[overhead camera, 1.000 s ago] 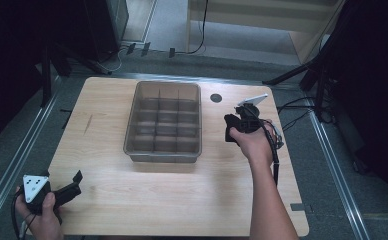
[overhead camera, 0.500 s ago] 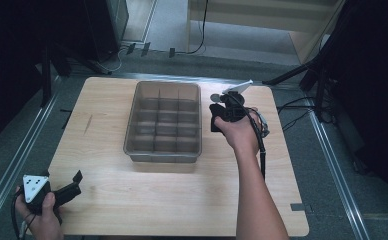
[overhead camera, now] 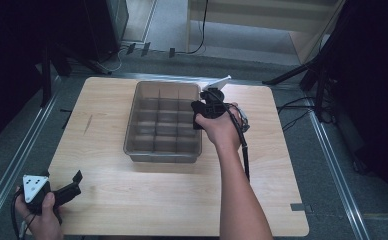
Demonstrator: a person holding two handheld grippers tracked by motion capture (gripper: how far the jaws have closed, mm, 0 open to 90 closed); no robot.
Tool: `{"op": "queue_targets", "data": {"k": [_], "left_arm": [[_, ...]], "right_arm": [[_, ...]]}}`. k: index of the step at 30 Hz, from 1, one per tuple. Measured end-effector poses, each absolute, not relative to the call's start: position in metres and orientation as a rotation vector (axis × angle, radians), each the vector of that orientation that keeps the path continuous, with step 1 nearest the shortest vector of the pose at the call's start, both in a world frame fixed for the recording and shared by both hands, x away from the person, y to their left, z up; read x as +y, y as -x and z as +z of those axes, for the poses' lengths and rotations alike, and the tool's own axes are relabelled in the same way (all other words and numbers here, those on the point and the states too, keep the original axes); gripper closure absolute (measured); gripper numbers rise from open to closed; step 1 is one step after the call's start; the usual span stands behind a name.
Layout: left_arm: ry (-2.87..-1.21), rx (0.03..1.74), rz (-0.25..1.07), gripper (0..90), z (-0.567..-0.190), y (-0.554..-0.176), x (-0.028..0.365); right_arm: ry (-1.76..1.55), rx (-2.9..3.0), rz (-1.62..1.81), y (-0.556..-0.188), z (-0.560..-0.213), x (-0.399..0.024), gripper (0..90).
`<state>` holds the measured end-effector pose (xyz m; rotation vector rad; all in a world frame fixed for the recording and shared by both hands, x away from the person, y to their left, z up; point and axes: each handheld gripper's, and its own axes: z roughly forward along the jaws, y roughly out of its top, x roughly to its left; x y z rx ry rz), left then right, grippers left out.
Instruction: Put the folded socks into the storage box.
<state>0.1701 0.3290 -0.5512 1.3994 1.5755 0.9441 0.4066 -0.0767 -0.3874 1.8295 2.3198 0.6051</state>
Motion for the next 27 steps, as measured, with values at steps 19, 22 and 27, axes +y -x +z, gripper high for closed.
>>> {"op": "queue_targets", "data": {"k": [19,22,27], "left_arm": [[-1.399,1.574,0.941,0.0,-0.551,-0.17,0.329],[-1.398,1.575,0.941,0.0,-0.551,-0.17,0.329],[-1.401,1.575,0.941,0.0,-0.551,-0.17,0.329]], "right_arm": [[-1.738,2.496,0.439,-0.39,-0.434,-0.032,68.6],[-1.734,2.512,0.375,-0.388,-0.444,-0.033,68.6],[-1.744,2.517,0.356,-0.386,-0.454,-0.035,68.6]]}}
